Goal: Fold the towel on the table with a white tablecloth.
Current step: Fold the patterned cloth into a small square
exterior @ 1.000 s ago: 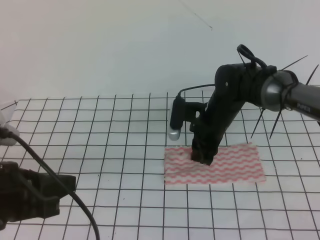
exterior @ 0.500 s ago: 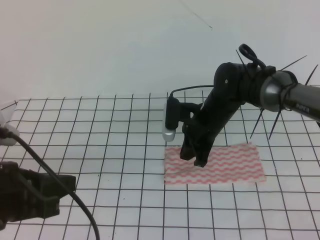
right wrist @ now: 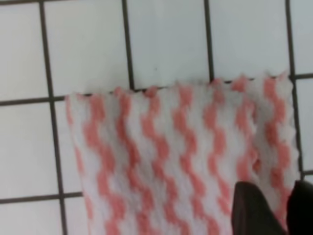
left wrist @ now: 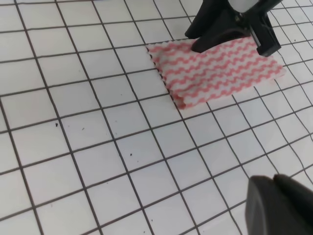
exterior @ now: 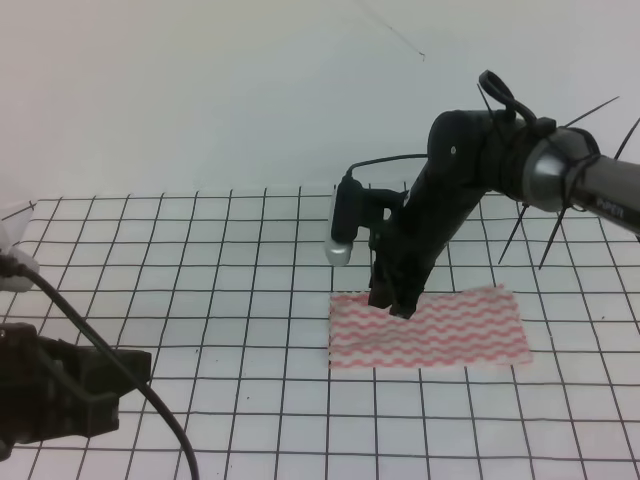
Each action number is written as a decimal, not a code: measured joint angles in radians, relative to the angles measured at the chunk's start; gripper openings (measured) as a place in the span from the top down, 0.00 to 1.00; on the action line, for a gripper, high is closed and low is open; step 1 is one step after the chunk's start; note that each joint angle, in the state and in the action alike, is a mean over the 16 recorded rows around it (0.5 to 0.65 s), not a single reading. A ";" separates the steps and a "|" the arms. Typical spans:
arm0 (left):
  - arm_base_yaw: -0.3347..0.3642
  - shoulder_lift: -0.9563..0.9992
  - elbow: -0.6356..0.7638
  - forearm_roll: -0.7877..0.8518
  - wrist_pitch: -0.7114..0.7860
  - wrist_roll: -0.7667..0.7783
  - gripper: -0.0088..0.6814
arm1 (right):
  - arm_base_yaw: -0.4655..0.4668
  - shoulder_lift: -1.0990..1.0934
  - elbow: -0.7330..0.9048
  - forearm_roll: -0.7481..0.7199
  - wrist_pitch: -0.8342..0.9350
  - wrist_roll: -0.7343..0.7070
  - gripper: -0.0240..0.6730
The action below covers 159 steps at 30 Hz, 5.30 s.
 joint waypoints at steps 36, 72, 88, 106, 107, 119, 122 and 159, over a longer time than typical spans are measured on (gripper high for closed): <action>0.000 0.000 0.000 0.002 -0.001 0.000 0.99 | 0.001 0.027 -0.009 0.058 -0.007 -0.062 0.95; 0.000 -0.002 0.000 0.016 0.000 0.005 0.99 | -0.006 -0.030 -0.031 0.022 -0.013 0.022 0.72; 0.000 -0.166 0.000 -0.073 0.032 0.049 0.99 | -0.114 -0.461 0.184 -0.003 -0.004 0.216 0.70; 0.000 -0.231 0.000 -0.167 0.023 0.032 0.99 | -0.210 -0.855 0.847 0.112 -0.404 0.778 0.70; 0.000 -0.220 0.000 -0.167 0.018 0.030 0.99 | -0.210 -0.851 0.876 0.128 -0.425 0.797 0.69; 0.000 -0.102 0.000 -0.181 0.040 0.047 0.99 | -0.212 -0.693 1.007 0.308 -0.562 0.904 0.55; 0.000 -0.095 0.000 -0.185 0.060 0.055 0.99 | -0.220 -0.647 1.007 0.346 -0.570 0.912 0.54; 0.000 -0.096 0.000 -0.212 0.120 0.099 0.99 | -0.271 -0.460 1.005 0.929 -0.631 0.539 0.54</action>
